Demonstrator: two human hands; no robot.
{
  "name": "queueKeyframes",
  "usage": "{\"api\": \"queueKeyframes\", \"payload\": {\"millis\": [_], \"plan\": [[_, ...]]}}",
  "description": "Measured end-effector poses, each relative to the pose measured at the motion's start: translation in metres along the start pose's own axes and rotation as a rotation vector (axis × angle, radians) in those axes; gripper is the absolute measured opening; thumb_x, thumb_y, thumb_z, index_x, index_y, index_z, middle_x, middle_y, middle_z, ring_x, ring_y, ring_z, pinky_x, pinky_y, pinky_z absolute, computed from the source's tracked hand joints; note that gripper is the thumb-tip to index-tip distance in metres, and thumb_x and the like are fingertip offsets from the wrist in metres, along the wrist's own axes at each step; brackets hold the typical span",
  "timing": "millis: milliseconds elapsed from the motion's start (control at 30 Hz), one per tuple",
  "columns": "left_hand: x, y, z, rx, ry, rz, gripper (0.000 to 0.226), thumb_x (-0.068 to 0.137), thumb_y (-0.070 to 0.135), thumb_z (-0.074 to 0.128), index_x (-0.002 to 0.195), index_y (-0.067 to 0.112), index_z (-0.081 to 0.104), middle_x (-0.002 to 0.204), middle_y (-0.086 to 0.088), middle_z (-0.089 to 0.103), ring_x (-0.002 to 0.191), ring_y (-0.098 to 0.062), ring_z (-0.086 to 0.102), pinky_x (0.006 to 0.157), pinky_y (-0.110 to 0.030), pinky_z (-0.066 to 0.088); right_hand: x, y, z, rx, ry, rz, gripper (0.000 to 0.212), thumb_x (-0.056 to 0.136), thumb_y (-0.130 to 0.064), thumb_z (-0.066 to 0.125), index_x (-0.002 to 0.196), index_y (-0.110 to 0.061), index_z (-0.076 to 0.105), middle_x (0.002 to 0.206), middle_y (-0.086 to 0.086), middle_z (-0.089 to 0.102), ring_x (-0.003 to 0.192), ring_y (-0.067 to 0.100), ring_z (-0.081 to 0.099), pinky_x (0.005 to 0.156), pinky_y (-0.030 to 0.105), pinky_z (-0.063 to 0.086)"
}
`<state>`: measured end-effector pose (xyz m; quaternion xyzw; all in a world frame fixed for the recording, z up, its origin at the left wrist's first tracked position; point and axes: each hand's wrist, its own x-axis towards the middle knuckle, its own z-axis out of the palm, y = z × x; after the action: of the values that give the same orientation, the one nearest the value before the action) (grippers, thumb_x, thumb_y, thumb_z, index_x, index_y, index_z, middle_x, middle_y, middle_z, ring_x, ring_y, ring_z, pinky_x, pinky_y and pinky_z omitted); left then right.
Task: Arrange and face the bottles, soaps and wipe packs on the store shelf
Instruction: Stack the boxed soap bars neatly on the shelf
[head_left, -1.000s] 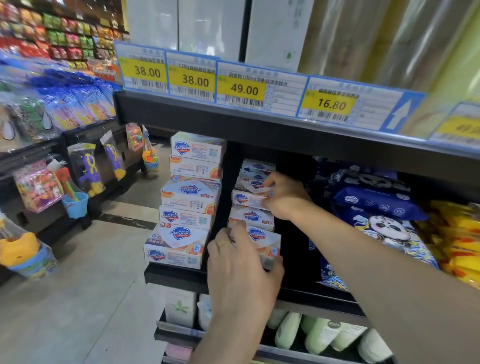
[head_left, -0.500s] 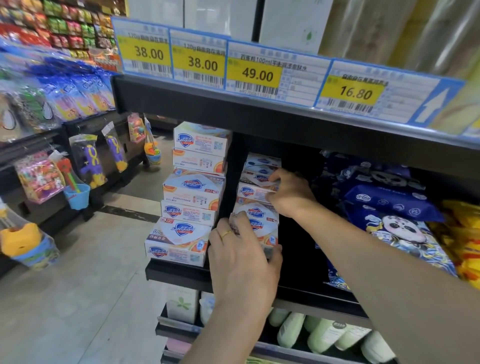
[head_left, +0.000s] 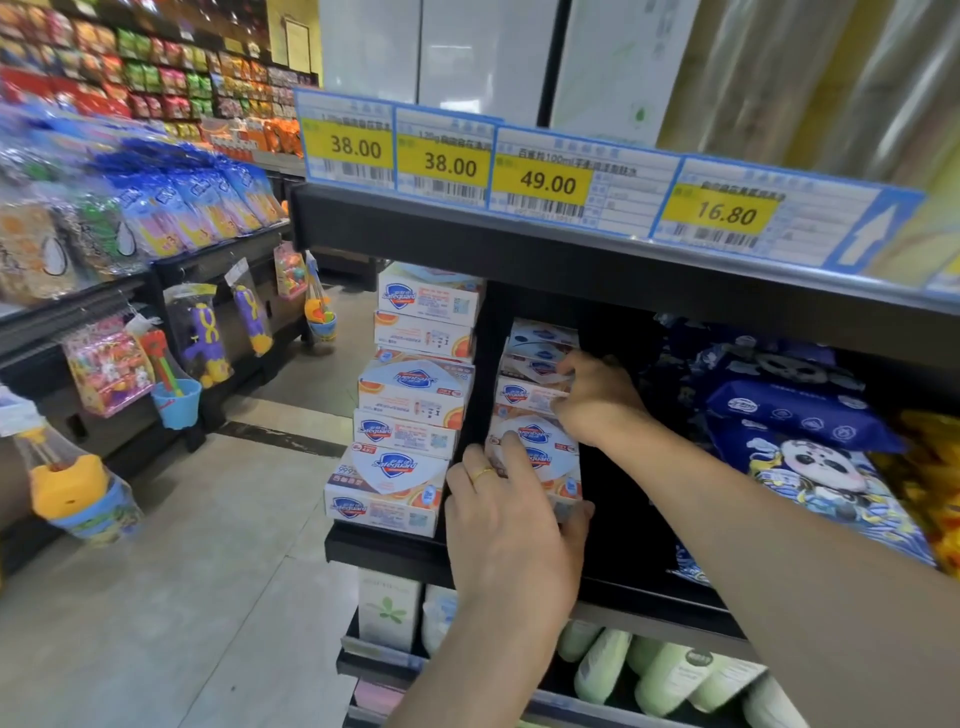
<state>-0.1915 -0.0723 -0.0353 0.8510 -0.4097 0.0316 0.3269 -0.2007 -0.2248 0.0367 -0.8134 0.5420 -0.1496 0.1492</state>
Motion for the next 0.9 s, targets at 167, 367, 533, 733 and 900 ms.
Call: {"api": "queueKeyframes", "payload": {"millis": [167,367,533,733,900], "plan": [[-0.02,0.0,-0.034,-0.004,0.049,0.129,0.089,0.074,0.066,0.071,0.147,0.023,0.044,0.15,-0.011,0.048,0.125,-0.029,0.048,0.094,-0.042,0.053,-0.025,-0.018,-0.013,0.065,0.182,-0.241,0.038,0.094,-0.022,0.065,0.129,-0.034,0.055,0.135,0.0,0.041,0.123,0.024,0.052,0.101,0.038,0.05],[-0.019,-0.054,-0.084,0.042,0.176,0.106,0.073,0.083,0.066,0.059,0.145,0.034,0.039,0.149,0.003,0.042,0.132,-0.022,0.036,0.105,-0.04,0.042,-0.058,-0.047,-0.007,0.388,-0.001,-0.403,0.026,0.087,-0.05,0.071,0.11,-0.044,0.06,0.113,-0.008,0.058,0.1,0.017,0.063,0.087,0.034,0.054],[-0.011,-0.091,-0.091,0.081,0.066,-0.082,0.095,0.074,0.083,0.056,0.15,0.036,0.025,0.159,0.001,0.034,0.143,-0.022,0.027,0.112,-0.039,0.039,-0.069,-0.057,0.006,0.245,-0.16,-0.389,0.051,0.081,-0.06,0.076,0.119,-0.039,0.05,0.13,-0.012,0.052,0.11,0.011,0.054,0.08,0.028,0.042],[-0.005,-0.099,-0.076,0.073,0.05,-0.124,0.089,0.076,0.074,0.066,0.146,0.032,0.031,0.145,0.003,0.045,0.129,-0.018,0.041,0.099,-0.03,0.042,-0.07,-0.062,0.01,0.367,-0.121,-0.33,0.042,0.082,-0.043,0.083,0.111,-0.034,0.054,0.125,-0.011,0.057,0.108,0.008,0.056,0.067,0.018,0.041],[-0.006,-0.098,-0.076,0.021,0.028,-0.161,0.085,0.074,0.064,0.072,0.143,0.034,0.033,0.141,0.004,0.045,0.126,-0.016,0.041,0.088,-0.027,0.042,-0.073,-0.06,0.008,0.404,-0.123,-0.298,0.041,0.081,-0.037,0.086,0.109,-0.033,0.055,0.123,-0.012,0.058,0.103,0.01,0.06,0.06,0.016,0.04]]}}
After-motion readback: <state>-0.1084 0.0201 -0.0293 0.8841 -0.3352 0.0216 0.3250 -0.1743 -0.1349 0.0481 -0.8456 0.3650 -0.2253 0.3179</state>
